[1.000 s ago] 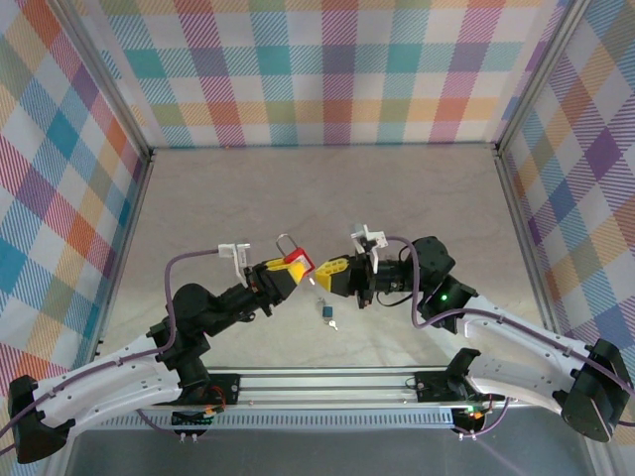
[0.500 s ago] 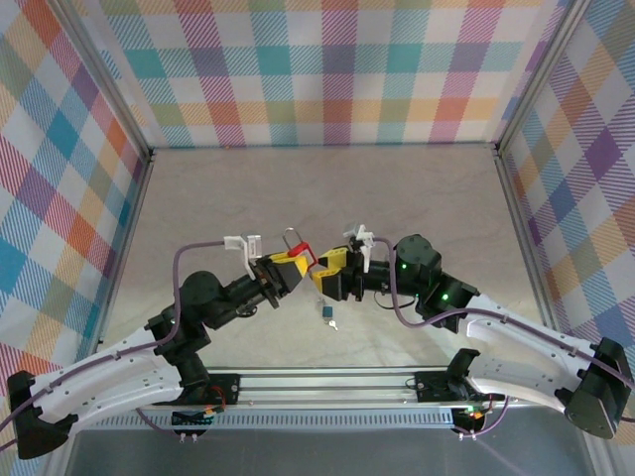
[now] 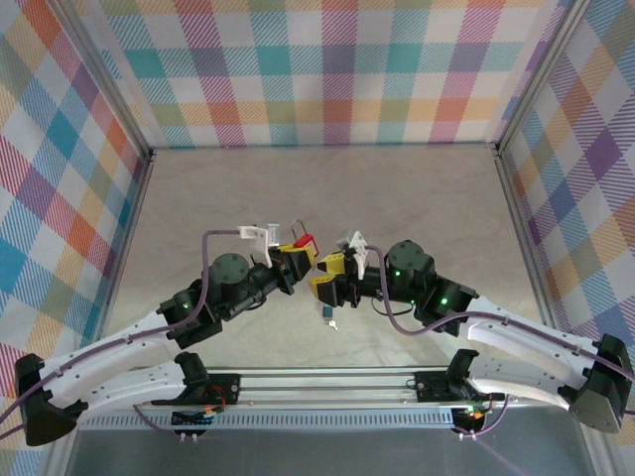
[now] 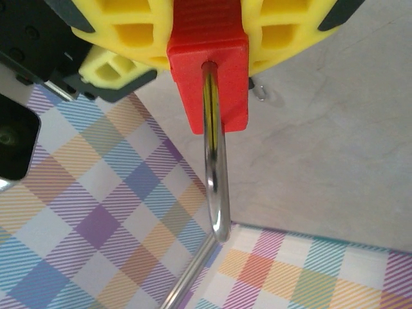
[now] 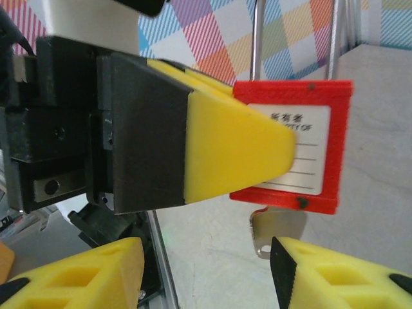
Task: Lock with the key
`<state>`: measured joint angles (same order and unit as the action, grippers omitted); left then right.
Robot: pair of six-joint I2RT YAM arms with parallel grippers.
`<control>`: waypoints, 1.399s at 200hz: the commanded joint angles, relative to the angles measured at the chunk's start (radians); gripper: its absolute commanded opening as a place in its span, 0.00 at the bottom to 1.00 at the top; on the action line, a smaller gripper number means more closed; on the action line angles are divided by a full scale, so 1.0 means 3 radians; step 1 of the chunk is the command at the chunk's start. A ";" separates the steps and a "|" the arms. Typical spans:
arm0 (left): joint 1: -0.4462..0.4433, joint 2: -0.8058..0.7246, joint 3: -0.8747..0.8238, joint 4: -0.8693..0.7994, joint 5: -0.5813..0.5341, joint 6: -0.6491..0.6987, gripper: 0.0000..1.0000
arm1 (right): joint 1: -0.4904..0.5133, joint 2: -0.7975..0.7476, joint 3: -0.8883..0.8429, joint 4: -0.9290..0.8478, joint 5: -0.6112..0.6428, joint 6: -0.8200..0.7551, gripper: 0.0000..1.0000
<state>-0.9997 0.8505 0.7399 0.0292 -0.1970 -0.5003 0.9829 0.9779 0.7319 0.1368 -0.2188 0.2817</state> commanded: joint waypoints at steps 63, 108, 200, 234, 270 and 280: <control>0.0014 0.0107 0.0249 -0.0070 -0.0195 -0.0071 0.00 | 0.0115 0.0217 0.0199 -0.0206 0.0871 -0.0062 0.48; 0.0009 0.0166 0.0269 -0.0116 -0.0251 -0.0091 0.00 | 0.0287 0.0384 0.0377 -0.0247 0.1189 -0.0261 0.41; -0.0002 0.0254 0.0397 -0.0289 -0.0353 -0.0206 0.00 | 0.0518 0.0743 0.0660 -0.0503 0.2029 -0.0456 0.16; -0.0017 0.0225 0.0374 -0.0295 -0.0350 -0.0208 0.00 | 0.0523 0.0686 0.0622 -0.0415 0.2042 -0.0484 0.00; -0.0017 0.0195 0.0311 -0.0279 -0.0309 -0.0216 0.00 | 0.0523 0.0512 0.0461 -0.0152 0.1814 -0.0621 0.00; -0.0017 0.0180 0.0290 -0.0252 -0.0268 -0.0209 0.00 | 0.0524 0.0466 0.0400 -0.0075 0.1678 -0.0665 0.00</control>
<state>-1.0008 0.9245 0.8238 -0.0471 -0.2855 -0.5610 1.1336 1.1786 0.8845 0.0055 0.3470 0.1417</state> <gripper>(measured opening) 0.190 0.069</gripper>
